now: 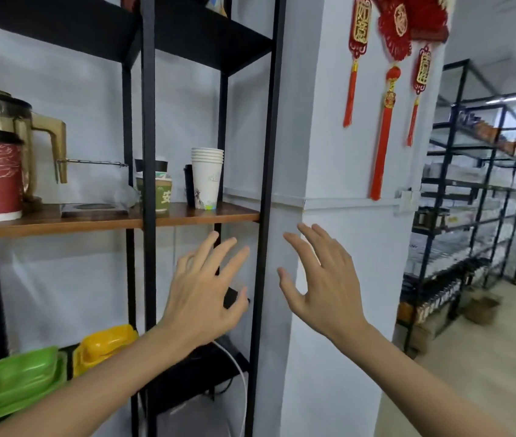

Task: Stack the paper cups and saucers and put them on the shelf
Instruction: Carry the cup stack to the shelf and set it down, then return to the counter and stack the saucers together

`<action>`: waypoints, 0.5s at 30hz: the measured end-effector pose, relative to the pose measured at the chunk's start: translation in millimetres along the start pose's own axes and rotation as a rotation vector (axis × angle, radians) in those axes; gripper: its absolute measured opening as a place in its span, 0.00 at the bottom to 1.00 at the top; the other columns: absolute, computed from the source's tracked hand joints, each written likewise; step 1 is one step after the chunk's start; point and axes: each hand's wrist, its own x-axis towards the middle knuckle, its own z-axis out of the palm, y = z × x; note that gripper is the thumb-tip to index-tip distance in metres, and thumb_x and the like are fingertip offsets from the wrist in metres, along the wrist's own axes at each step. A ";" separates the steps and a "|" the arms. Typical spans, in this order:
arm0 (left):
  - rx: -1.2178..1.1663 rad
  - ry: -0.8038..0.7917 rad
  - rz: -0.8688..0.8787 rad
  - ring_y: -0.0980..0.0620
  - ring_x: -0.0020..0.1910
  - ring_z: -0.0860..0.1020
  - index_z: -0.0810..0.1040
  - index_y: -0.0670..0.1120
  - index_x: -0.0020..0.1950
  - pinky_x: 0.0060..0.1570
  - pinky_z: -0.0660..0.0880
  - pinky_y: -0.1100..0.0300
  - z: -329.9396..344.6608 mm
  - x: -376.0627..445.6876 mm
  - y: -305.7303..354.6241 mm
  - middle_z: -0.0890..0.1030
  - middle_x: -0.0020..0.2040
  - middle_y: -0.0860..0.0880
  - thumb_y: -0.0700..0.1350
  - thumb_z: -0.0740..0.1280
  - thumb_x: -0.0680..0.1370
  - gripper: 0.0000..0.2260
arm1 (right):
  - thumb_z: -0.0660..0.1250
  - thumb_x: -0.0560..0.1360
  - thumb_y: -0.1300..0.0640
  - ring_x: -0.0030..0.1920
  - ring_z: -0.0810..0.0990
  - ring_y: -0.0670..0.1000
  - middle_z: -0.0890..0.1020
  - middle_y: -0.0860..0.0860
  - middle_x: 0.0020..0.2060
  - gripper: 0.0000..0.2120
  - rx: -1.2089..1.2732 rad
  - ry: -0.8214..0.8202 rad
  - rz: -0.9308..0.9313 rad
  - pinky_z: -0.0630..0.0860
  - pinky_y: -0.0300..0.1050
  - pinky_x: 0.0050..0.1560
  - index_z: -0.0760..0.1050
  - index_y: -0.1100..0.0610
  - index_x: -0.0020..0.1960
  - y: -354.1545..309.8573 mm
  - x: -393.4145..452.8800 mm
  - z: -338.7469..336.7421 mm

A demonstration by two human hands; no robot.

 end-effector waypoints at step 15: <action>-0.320 -0.123 0.027 0.43 0.74 0.66 0.71 0.51 0.75 0.66 0.68 0.45 16.1 -101.2 168.4 0.73 0.73 0.50 0.57 0.60 0.78 0.26 | 0.65 0.78 0.44 0.79 0.64 0.53 0.68 0.49 0.77 0.24 -0.163 -0.090 0.217 0.66 0.58 0.73 0.70 0.48 0.73 34.0 -185.5 -130.9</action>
